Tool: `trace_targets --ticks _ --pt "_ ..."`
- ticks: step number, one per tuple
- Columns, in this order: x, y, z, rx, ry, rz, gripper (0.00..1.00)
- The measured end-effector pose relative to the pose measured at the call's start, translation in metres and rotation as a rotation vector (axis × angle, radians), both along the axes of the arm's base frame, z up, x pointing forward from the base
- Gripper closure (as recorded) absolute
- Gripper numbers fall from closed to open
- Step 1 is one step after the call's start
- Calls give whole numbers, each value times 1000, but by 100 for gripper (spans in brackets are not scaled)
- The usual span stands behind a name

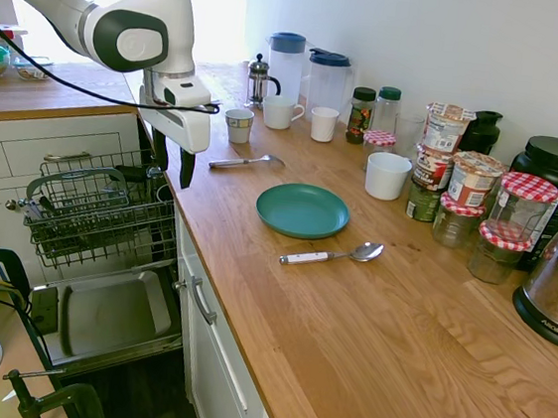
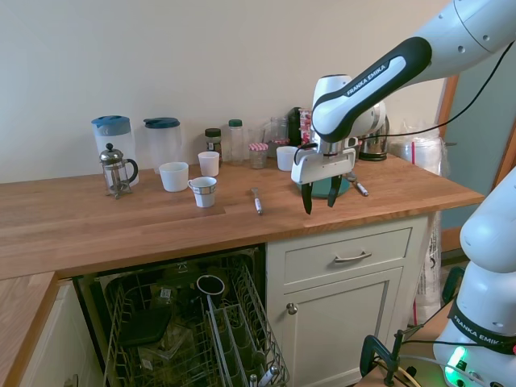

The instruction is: Put the fork in the dishwasher

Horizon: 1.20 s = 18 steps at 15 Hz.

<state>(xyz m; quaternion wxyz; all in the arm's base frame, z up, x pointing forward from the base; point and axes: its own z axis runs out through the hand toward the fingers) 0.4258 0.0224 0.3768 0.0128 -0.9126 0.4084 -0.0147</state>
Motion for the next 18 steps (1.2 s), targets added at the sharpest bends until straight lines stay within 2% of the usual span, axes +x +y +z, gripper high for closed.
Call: trace_targets --ticks 3,6,11,14,18 --pt "4 3 3 3 -23 2 0" --pt "20 24 9 41 -98 -26 0" --pt "56 86 1 69 -253 -122 0" --pt "77 95 -4 28 -346 -183 0" --pt "99 104 -17 -28 -394 -271 0"
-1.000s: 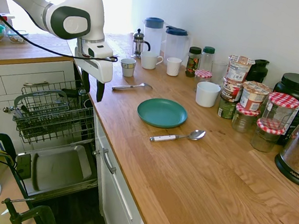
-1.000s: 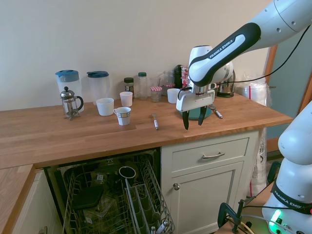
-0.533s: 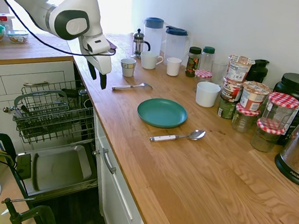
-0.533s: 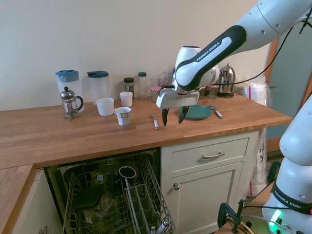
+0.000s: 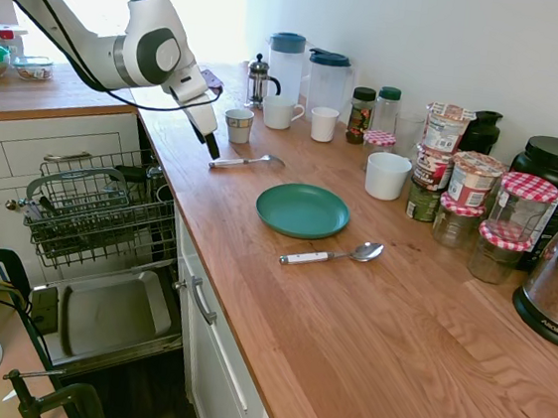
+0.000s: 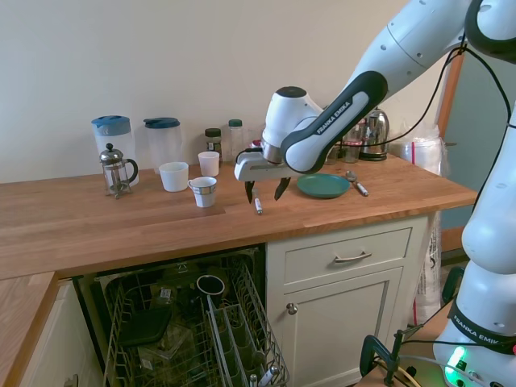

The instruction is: Put the fork in the dishwasher

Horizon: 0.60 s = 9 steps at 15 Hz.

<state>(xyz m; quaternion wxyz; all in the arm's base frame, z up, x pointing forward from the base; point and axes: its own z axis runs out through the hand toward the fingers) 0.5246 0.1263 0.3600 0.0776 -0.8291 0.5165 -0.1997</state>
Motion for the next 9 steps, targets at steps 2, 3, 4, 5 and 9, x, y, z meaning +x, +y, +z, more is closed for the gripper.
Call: trace_targets --ticks 2,3,4,5,9 --pt "12 1 -5 3 13 -27 0" --pt "16 1 -8 2 22 -40 0" --pt "20 2 -11 0 31 -48 0" --pt "22 1 -15 -1 40 -52 0" --pt "29 -4 -25 -11 63 -74 100"
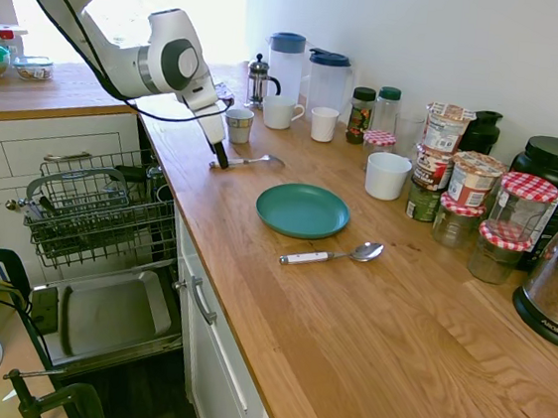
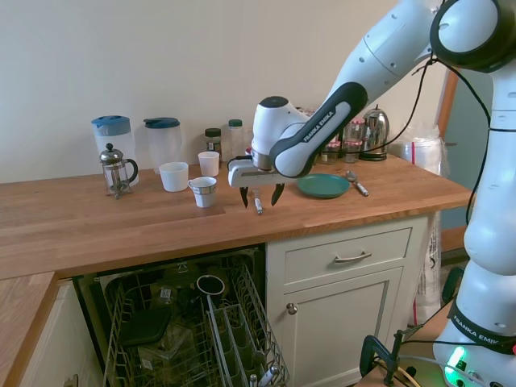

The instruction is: Put the fork in the dishwasher

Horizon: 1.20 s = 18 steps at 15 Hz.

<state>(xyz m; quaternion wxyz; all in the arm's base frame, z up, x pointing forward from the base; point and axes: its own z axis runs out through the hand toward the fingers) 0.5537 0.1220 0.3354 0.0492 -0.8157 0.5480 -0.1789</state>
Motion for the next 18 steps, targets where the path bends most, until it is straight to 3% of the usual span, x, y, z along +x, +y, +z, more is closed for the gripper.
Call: trace_targets --ticks 18 --pt "3 -6 -8 61 45 -24 100"
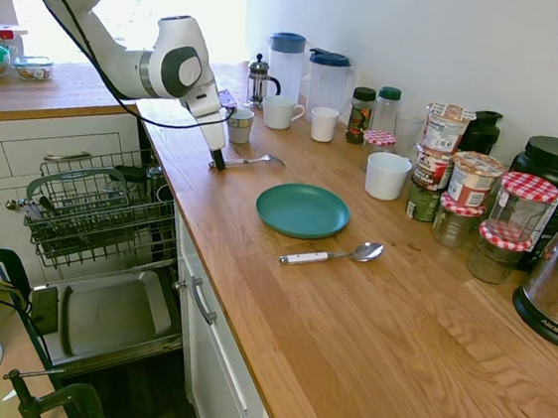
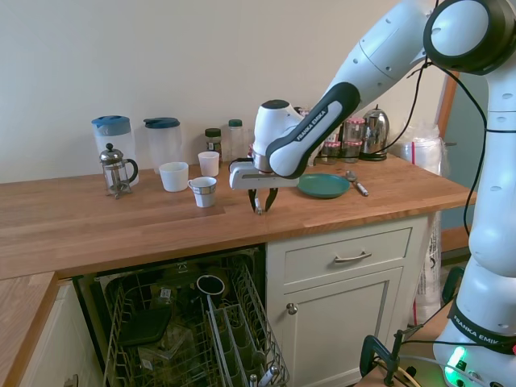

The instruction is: Put the fork in the dishwasher

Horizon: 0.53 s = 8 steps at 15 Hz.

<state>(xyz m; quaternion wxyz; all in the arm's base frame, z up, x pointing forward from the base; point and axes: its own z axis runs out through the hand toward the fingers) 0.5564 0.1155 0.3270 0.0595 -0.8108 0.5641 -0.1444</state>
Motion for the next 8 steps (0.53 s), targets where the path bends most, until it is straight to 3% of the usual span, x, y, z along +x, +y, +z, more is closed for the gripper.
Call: trace_targets --ticks 5,8 --pt "1 -3 1 21 9 7 100" --pt "0 -1 8 53 25 64 100"
